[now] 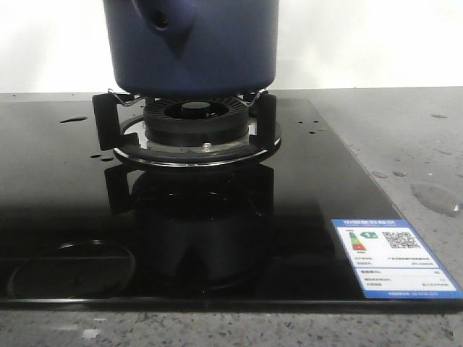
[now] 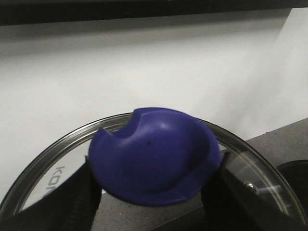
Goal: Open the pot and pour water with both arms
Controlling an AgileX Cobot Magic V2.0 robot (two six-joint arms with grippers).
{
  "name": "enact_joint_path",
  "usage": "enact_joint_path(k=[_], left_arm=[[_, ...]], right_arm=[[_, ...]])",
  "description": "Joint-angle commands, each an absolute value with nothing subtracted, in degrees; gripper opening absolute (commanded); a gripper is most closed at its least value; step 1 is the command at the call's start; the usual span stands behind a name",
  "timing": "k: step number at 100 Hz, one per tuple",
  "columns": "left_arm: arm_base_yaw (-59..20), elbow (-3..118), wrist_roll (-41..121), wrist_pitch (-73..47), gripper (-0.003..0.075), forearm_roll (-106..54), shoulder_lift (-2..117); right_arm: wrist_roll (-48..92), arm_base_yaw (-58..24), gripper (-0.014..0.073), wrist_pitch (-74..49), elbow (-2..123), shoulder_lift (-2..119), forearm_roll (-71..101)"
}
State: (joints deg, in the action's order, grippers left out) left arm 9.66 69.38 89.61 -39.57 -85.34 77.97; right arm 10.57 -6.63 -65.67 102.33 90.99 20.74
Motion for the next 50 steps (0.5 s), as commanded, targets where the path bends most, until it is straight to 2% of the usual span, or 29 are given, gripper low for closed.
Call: enact_joint_path(k=[1, 21, 50], left_arm=[[9.8, 71.8, 89.1, -39.7, 0.0377, -89.8, 75.6], [9.8, 71.8, 89.1, -39.7, 0.0377, -89.8, 75.6], [9.8, 71.8, 89.1, -39.7, 0.0377, -89.8, 75.6]], right_arm=[[11.2, -9.9, -0.0057, -62.3, 107.5, 91.5, 23.0], [11.2, -16.2, -0.0057, -53.6, 112.2, 97.2, 24.4], [17.6, -19.9, -0.0057, -36.1, 110.2, 99.6, 24.9]])
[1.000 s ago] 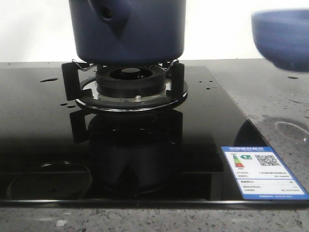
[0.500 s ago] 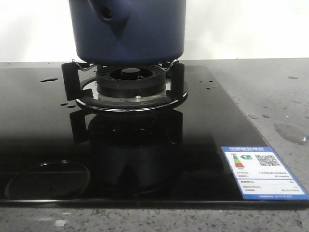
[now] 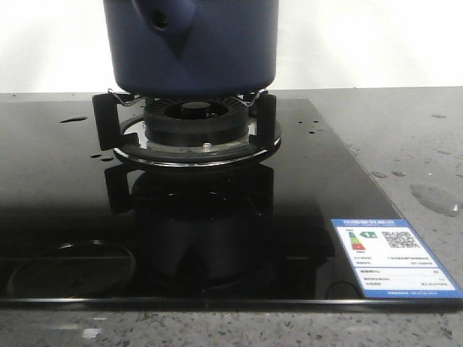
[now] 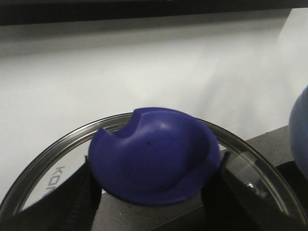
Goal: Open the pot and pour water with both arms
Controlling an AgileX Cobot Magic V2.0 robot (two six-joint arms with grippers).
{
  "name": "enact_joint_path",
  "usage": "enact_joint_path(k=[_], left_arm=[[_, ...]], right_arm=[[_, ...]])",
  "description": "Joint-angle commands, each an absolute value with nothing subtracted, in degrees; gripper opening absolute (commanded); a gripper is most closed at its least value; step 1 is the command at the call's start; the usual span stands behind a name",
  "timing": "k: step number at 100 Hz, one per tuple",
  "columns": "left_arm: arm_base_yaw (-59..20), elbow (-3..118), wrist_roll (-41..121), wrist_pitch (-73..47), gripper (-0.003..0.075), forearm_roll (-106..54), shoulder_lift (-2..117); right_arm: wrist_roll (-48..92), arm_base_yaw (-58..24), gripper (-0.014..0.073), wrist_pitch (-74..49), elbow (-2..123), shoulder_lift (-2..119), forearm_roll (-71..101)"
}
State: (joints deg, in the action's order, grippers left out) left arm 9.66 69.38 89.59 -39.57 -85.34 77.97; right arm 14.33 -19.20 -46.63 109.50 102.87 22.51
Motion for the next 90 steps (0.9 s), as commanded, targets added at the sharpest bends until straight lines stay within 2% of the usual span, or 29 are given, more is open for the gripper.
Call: enact_joint_path(k=[1, 15, 39, 62, 90], left_arm=[[9.8, 71.8, 89.1, -39.7, 0.0377, -89.8, 75.6], [9.8, 71.8, 89.1, -39.7, 0.0377, -89.8, 75.6], [9.8, 71.8, 89.1, -39.7, 0.0377, -89.8, 75.6], [9.8, 71.8, 89.1, -39.7, 0.0377, -89.8, 75.6], [9.8, 71.8, 89.1, -39.7, 0.0377, -89.8, 75.6]], right_arm=[[18.1, -20.0, -0.0057, -35.0, 110.0, 99.5, 25.0], [23.3, -21.3, -0.0057, -23.4, 103.0, 97.5, 25.2], [27.2, -24.5, -0.0057, 4.3, 86.5, 92.7, 24.1], [27.2, -27.6, -0.0057, 23.0, 79.1, 91.4, 20.7], [27.2, -28.3, -0.0057, 29.2, 78.1, 91.4, 18.3]])
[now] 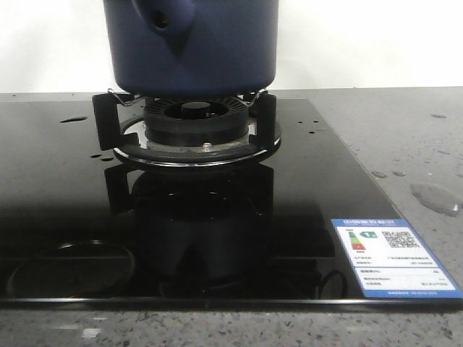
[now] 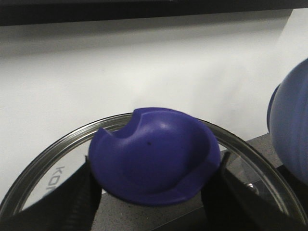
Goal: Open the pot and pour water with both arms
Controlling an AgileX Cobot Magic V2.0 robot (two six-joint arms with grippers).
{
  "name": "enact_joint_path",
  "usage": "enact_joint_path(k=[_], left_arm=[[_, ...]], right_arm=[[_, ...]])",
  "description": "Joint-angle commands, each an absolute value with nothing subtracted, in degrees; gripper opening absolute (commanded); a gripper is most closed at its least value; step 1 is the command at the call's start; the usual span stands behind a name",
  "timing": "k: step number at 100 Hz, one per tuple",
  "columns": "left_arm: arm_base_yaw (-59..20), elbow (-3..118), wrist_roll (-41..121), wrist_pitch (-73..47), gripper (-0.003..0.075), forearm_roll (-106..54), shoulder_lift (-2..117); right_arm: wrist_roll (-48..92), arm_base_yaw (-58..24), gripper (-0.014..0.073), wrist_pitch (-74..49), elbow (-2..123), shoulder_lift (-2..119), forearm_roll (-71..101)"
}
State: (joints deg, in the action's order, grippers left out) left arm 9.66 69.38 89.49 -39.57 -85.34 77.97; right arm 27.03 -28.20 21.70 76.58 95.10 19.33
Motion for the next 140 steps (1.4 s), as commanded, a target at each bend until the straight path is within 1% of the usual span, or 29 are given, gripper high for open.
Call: enact_joint_path(k=[1, 56, 87, 140], left_arm=[[9.8, 71.8, 89.1, -39.7, 0.0377, -89.8, 75.6], [9.8, 71.8, 89.2, -39.7, 0.0377, -89.8, 75.6], [9.8, 71.8, 89.2, -39.7, 0.0377, -89.8, 75.6], [9.8, 71.8, 89.2, -39.7, 0.0377, -89.8, 75.6]], right_arm=[[27.2, -28.3, -0.0057, 29.4, 78.1, 91.4, 18.3], [27.2, -28.3, -0.0057, 42.7, 78.1, 91.4, 12.4], [27.2, -28.3, -0.0057, 47.8, 78.1, 91.4, 6.9], [27.2, -28.5, -0.0057, 47.5, 78.1, 91.4, 6.5]])
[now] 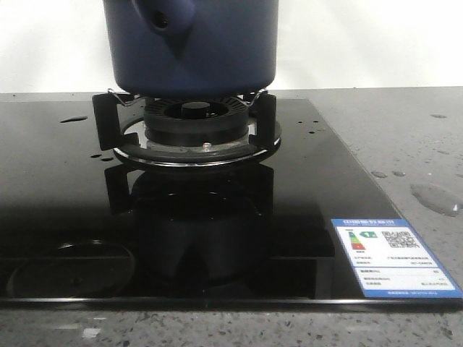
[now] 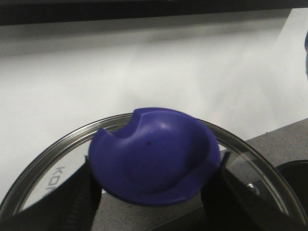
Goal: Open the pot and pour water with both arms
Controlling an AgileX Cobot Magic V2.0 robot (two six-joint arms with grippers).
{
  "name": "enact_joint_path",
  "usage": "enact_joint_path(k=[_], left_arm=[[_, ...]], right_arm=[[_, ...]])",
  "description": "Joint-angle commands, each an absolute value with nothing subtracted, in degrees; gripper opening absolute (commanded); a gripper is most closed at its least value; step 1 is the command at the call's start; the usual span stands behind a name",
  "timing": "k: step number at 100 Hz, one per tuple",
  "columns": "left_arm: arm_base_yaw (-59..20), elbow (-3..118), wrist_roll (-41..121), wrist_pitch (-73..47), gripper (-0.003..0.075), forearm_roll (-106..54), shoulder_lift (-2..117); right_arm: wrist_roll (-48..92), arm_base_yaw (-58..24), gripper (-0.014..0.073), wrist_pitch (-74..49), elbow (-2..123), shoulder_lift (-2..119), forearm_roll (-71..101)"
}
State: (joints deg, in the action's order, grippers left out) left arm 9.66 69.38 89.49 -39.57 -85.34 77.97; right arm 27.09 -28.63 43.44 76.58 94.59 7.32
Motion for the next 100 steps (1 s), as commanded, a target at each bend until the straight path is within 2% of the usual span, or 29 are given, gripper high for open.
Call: enact_joint_path(k=[1, 20, 44, 70, 81, 100], left_arm=[[9.8, 71.8, 89.2, -39.7, 0.0377, -89.8, 75.6], [9.8, 71.8, 89.2, -39.8, 0.0377, -89.8, 75.6], [9.7, 71.8, 89.2, -42.4, 0.0377, -91.1, 75.6], [7.8, 72.0, 89.7, -45.7, 0.0377, -94.5, 75.6], [4.1, 72.0, 92.1, -45.7, 0.0377, -95.0, 75.6], [-2.0, 72.0, 94.3, -43.5, 0.0377, -95.3, 75.6]], right_arm=[[27.2, -28.5, -0.0057, 47.4, 78.1, 91.4, 6.5], [27.2, -28.5, -0.0057, 42.1, 78.1, 90.4, 6.5], [27.2, -27.8, -0.0057, 23.3, 81.6, 87.2, 12.2], [26.6, -17.5, -0.0055, -16.0, 90.5, 83.8, 20.4], [17.6, -10.9, -0.0055, -34.1, 93.8, 83.5, 19.8], [10.9, -0.4, -0.0055, -56.3, 94.2, 83.8, 15.4]])
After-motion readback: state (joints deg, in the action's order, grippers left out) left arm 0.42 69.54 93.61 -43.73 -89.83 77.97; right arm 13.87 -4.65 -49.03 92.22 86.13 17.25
